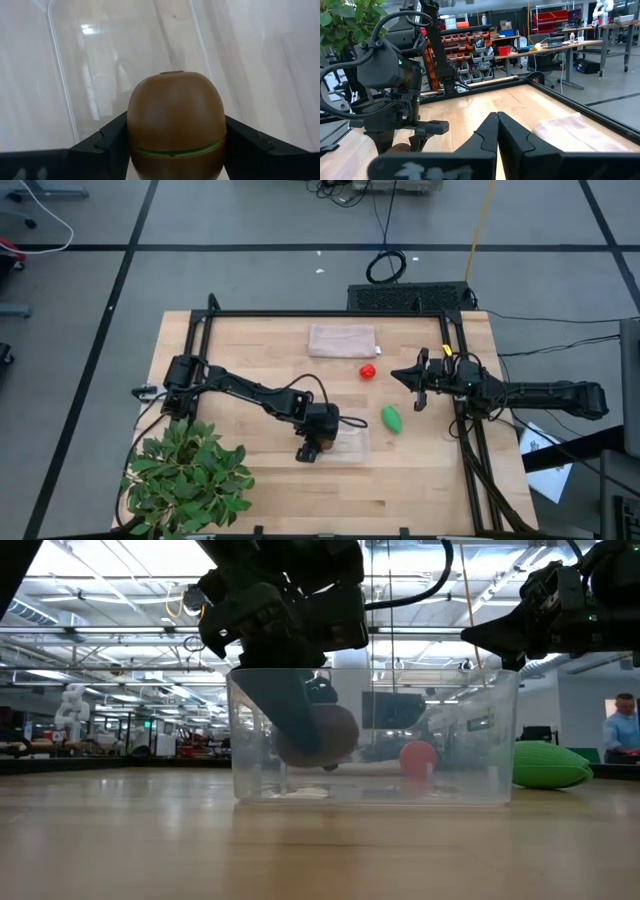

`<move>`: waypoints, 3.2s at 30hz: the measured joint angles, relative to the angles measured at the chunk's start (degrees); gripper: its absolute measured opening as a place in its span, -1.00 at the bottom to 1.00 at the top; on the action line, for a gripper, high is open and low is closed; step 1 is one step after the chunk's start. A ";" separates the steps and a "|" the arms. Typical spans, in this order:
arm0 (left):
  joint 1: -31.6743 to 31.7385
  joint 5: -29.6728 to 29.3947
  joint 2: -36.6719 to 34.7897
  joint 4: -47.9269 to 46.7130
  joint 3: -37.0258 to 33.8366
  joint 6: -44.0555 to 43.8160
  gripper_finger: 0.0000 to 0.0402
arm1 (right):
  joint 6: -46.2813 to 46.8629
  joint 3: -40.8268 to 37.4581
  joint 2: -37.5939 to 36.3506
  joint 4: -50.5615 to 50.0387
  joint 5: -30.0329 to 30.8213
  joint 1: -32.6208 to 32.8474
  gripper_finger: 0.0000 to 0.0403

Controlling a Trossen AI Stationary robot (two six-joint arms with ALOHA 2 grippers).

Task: Pick and placing Produce into tupperware
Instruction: Put the kiwi into the transparent bin

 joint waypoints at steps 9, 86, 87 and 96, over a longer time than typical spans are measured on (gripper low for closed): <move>0.00 1.14 0.00 -0.12 0.00 1.66 0.20 | 0.00 -0.02 0.00 0.00 -0.01 0.00 -1.00; 1.31 -0.44 7.26 -18.77 12.57 24.61 0.20 | -0.46 -0.02 -0.02 0.04 -0.01 0.00 -1.00; 1.31 -0.44 7.26 -18.77 12.57 24.61 0.20 | -0.46 0.00 -0.02 0.04 -0.01 0.00 -1.00; 1.31 -0.30 7.26 -19.61 12.57 22.74 0.20 | -0.46 0.00 0.00 0.04 -0.01 0.00 -1.00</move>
